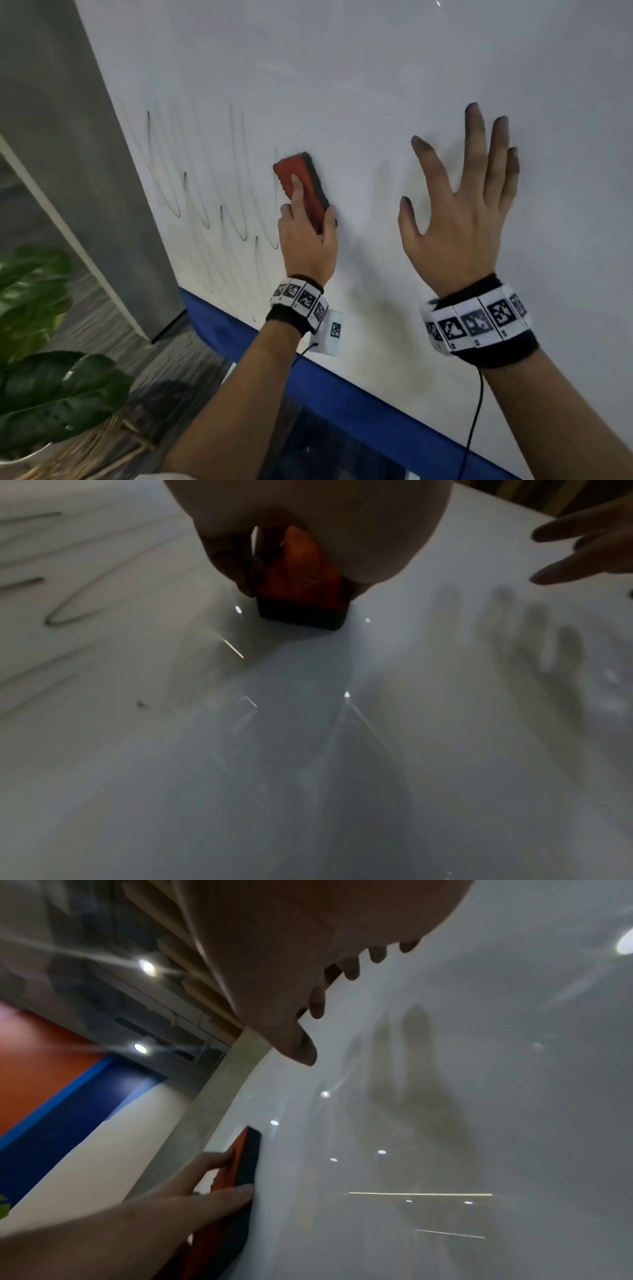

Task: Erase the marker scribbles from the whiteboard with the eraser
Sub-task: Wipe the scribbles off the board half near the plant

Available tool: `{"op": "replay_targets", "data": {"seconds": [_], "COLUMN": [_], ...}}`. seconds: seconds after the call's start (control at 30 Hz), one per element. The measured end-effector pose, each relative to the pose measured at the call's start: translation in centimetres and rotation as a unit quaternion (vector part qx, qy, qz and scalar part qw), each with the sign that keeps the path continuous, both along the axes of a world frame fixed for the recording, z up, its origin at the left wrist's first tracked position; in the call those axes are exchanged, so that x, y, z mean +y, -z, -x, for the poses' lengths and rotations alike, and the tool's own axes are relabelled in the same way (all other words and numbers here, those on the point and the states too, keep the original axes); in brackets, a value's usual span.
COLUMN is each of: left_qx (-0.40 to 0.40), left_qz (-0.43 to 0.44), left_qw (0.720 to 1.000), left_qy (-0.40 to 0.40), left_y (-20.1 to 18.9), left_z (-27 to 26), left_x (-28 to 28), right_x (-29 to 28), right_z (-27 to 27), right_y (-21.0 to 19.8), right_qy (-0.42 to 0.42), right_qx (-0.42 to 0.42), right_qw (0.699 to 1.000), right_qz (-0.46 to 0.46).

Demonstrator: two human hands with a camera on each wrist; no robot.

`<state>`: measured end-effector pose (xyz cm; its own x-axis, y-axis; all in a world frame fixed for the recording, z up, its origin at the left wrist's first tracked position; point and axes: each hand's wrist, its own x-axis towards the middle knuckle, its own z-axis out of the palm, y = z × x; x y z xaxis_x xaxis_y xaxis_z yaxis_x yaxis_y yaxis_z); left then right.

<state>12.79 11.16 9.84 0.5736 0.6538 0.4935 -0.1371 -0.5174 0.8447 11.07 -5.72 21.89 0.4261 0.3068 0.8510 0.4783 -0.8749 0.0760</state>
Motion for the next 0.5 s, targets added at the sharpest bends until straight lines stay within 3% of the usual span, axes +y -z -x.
{"op": "replay_targets", "data": {"seconds": [0.13, 0.2, 0.27, 0.37, 0.4, 0.43, 0.5], "left_qx": [0.013, 0.039, 0.004, -0.055, -0.057, -0.057, -0.056], "left_qz": [0.191, 0.217, 0.15, -0.079, -0.116, -0.122, -0.046], "left_qw": [0.981, 0.975, 0.988, 0.99, 0.987, 0.987, 0.997], "left_qy": [-0.003, 0.001, 0.035, 0.101, 0.1, 0.086, 0.036], "left_y": [1.2, 0.9, -1.0, -4.1, -4.8, -4.9, -4.6], "left_z": [-0.2, -0.1, 0.0, -0.2, -0.4, -0.7, -1.1], "left_x": [3.6, 4.1, 3.6, 3.1, 3.8, 4.6, 7.4], "right_x": [0.5, 0.4, 0.8, 2.8, 3.5, 3.8, 4.2], "right_z": [-0.3, -0.3, 0.0, 0.4, 0.4, 0.3, 0.0], "right_y": [1.1, 2.3, 2.4, 0.7, 0.1, -0.3, -0.8], "right_qy": [0.03, 0.073, 0.096, 0.079, 0.071, 0.068, 0.074], "right_qx": [0.066, 0.099, 0.105, 0.096, 0.09, 0.085, 0.086], "right_qw": [0.997, 0.991, 0.988, 0.992, 0.993, 0.994, 0.994], "right_qz": [0.023, 0.06, 0.06, 0.011, 0.004, 0.002, 0.006]}}
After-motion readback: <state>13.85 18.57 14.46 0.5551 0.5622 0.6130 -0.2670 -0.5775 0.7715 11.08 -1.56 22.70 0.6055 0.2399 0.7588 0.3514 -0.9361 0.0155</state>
